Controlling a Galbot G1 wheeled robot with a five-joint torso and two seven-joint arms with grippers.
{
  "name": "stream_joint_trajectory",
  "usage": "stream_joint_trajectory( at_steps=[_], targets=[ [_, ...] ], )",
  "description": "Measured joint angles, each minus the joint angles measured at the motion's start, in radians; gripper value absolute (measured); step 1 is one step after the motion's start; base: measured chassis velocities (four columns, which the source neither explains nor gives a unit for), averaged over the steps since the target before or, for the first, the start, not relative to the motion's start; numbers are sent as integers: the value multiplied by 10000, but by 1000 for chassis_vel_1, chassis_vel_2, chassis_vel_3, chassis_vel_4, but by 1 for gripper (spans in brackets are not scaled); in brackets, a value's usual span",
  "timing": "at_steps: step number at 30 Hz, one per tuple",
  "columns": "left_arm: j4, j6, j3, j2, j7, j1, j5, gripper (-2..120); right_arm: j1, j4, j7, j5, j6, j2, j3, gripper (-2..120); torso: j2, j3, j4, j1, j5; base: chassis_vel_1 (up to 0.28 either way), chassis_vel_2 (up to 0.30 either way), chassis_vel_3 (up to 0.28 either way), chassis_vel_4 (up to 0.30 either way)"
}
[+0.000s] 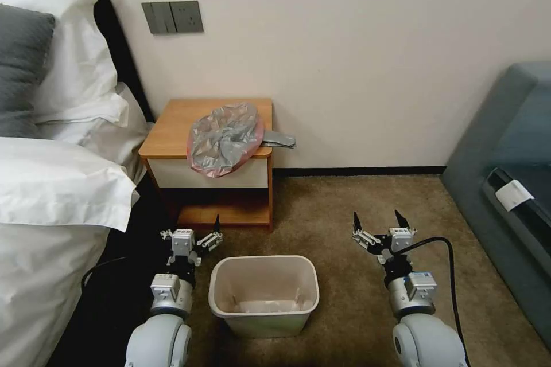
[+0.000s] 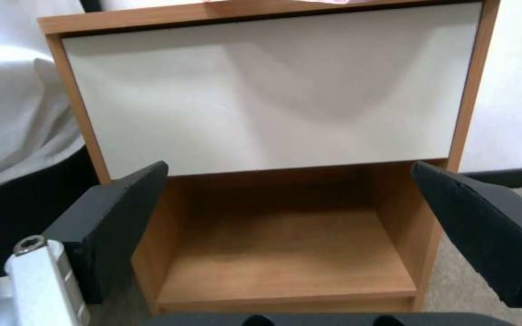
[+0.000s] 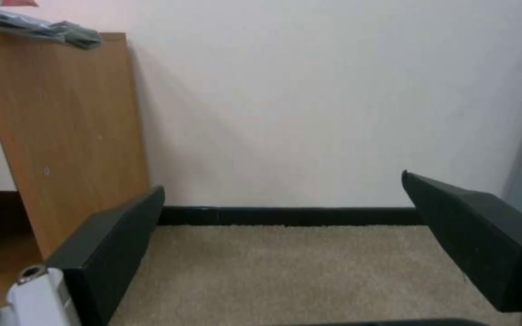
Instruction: Pick up the garbage bag from the table and place it over the trash can.
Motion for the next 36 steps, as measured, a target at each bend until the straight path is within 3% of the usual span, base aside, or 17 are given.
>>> stream_joint_trajectory(
  at_steps=[33, 35, 36],
  targets=[
    [0, 0, -1, 0, 0, 1, 0, 100, 0, 0, 0, 0, 0, 1, 0, 100, 0, 0, 0, 0, 0, 0, 0, 0, 0],
    [0, -73, -56, 8, 1, 35, -42, 100, -35, 0, 0, -1, 62, 11, 5, 100, 0, 0, 0, 0, -1, 0, 0, 0, 0],
    [32, -576, -441, 83, -4, 272, -328, 100, -305, -2, -25, -25, 479, 139, 82, 100, 0, 0, -1, 0, -1, 0, 0, 0, 0]
  ],
)
